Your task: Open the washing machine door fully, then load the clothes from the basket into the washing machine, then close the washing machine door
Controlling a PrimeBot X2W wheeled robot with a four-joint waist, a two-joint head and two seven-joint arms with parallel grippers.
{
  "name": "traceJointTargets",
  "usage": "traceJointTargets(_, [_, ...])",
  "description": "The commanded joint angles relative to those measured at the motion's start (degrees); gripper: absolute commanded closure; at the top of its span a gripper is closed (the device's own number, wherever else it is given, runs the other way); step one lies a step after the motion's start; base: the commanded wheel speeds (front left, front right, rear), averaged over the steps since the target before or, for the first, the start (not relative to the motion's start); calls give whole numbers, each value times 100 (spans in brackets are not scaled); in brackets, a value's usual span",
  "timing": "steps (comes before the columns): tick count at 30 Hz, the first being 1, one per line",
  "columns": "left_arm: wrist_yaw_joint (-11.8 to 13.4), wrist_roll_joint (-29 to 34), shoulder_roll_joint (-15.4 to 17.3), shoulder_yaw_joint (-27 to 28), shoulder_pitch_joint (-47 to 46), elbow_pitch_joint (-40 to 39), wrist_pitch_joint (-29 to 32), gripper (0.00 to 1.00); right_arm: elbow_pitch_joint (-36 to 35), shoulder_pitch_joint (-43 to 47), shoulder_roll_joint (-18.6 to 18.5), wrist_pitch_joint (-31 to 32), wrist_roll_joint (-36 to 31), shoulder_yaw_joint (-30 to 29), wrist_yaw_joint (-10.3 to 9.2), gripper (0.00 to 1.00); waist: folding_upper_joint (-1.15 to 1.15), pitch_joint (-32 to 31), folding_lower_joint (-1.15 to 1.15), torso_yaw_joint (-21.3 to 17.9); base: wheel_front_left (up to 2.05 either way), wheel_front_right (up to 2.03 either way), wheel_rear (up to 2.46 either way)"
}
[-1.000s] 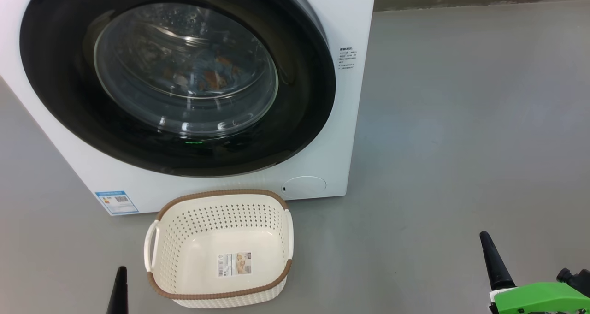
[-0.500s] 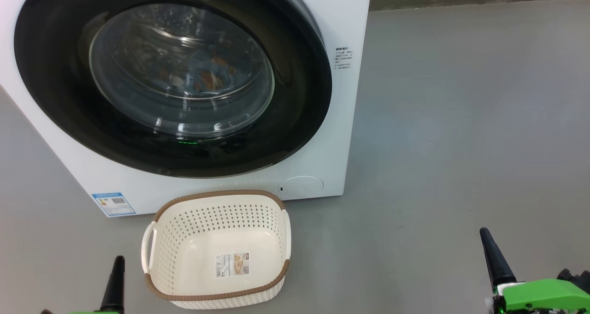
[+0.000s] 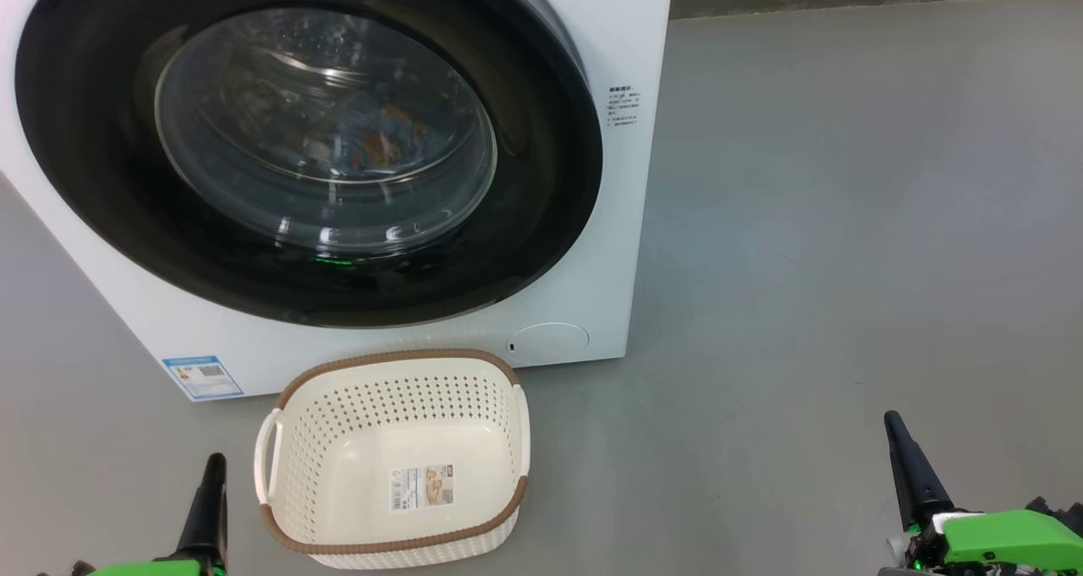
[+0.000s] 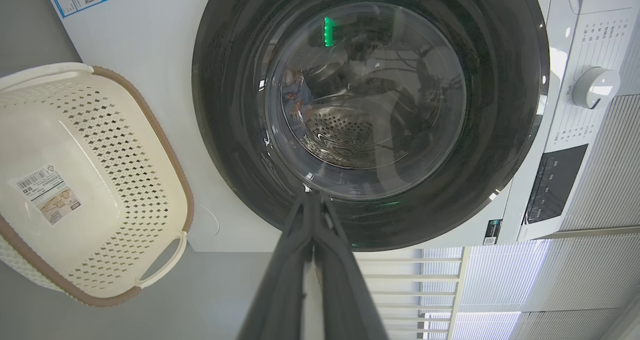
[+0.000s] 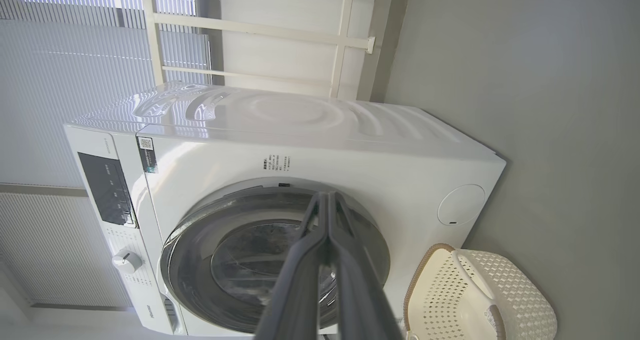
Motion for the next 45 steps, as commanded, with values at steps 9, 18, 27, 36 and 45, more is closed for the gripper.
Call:
traceJointTargets(9, [-60, -541, 121, 244, -317, -191, 146, 100, -138, -349, 0, 162, 590, 74, -8, 100, 0, 3, 0, -27, 0, 0, 0])
traceJointTargets(18, [-60, -541, 121, 244, -316, -192, 146, 100, -138, -349, 0, 162, 591, 74, -8, 100, 0, 3, 0, -27, 0, 0, 0])
traceJointTargets(27, [-60, -541, 121, 244, -316, -192, 146, 100, -138, -349, 0, 161, 591, 75, -8, 100, 0, 3, 0, -27, 0, 0, 0])
traceJointTargets(36, [-60, -541, 121, 244, -316, -192, 146, 100, -138, -349, 0, 161, 591, 75, -8, 100, 0, 3, 0, -27, 0, 0, 0])
traceJointTargets(45, [-60, -541, 121, 244, -316, -192, 146, 100, -138, -349, 0, 161, 591, 75, -8, 100, 0, 3, 0, -27, 0, 0, 0])
